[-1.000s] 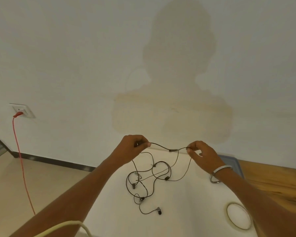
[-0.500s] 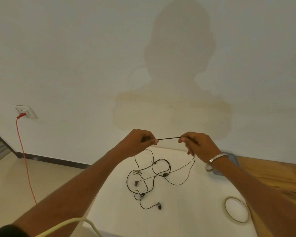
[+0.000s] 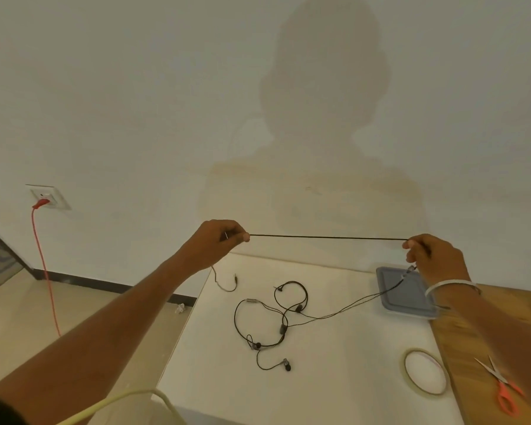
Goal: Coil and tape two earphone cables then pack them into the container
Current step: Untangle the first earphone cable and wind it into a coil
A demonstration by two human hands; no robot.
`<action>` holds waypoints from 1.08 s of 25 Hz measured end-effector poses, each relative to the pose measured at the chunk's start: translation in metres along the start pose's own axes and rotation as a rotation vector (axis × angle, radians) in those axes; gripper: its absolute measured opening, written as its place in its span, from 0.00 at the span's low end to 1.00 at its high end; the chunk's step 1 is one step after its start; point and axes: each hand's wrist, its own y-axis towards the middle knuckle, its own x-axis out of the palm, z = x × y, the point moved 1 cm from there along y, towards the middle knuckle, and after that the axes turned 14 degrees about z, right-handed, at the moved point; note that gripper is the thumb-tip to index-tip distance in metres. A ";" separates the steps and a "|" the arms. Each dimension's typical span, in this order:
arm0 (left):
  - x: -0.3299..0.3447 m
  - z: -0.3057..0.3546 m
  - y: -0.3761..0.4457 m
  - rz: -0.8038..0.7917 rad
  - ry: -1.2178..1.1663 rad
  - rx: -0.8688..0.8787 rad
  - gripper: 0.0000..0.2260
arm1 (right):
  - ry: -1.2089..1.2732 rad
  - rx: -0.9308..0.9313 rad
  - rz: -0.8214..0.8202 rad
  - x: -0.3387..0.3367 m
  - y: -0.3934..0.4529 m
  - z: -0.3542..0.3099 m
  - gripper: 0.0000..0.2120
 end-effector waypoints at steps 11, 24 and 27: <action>0.028 0.069 0.001 -0.132 -0.298 -0.163 0.08 | 0.161 -0.267 -0.362 0.049 -0.074 -0.086 0.10; 0.048 0.085 -0.024 -0.590 -0.583 -0.370 0.27 | 0.886 0.283 -0.535 0.042 -0.093 -0.133 0.13; 0.055 0.073 -0.039 -0.644 -0.592 -0.344 0.22 | 0.935 0.433 -0.386 0.030 -0.062 -0.115 0.13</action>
